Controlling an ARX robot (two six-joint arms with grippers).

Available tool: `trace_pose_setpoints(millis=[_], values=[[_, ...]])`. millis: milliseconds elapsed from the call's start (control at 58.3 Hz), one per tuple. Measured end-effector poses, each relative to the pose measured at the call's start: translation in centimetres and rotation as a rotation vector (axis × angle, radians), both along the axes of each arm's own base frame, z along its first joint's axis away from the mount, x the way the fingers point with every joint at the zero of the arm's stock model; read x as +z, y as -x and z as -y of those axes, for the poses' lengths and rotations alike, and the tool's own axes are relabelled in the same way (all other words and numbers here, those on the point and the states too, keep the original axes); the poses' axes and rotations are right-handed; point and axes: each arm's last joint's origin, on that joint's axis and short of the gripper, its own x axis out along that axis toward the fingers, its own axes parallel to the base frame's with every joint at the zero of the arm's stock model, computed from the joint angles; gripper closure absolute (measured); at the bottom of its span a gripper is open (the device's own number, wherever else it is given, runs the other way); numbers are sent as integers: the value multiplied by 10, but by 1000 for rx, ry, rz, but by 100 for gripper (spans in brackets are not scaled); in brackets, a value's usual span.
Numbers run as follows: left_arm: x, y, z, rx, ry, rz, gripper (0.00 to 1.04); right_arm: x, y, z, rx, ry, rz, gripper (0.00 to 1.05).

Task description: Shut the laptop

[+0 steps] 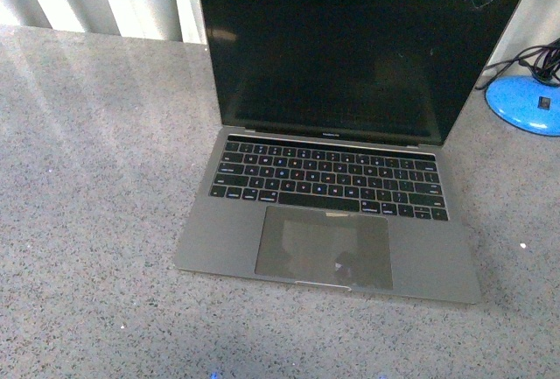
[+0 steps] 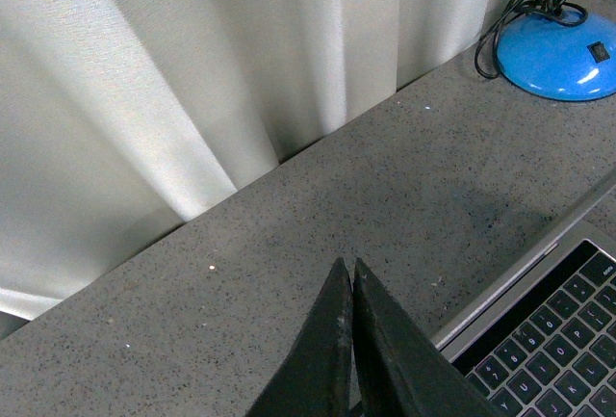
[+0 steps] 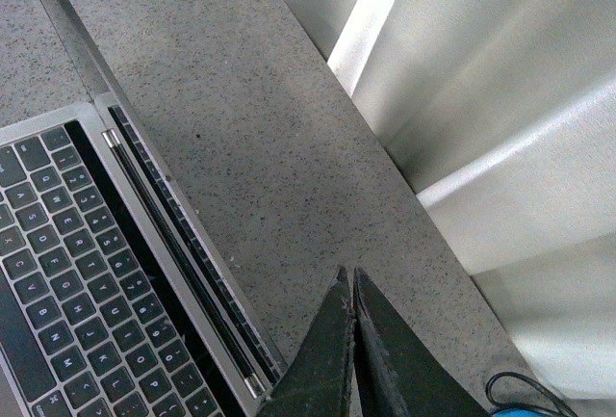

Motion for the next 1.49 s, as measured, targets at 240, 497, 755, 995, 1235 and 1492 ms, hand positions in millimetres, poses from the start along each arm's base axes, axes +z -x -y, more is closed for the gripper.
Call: trace_pose_setpoints(millis=[240, 497, 755, 995, 1235, 1492], values=[[-4, -1, 7, -31, -1, -3, 101, -1, 4, 3, 0, -4, -8, 104], [-7, 10, 8, -77, -14, -17, 101, -4, 8, 7, -4, -7, -20, 104], [-18, 31, 1, -83, -11, -45, 101, -3, 22, 6, -3, -15, -35, 104], [-39, 43, -3, -52, 14, -91, 101, -11, 40, 0, 1, -30, -67, 104], [-44, 45, -6, -40, 25, -110, 101, -28, 68, -3, 14, -37, -129, 104], [-48, 47, -11, -23, 28, -116, 101, -35, 76, -3, 16, -35, -151, 104]])
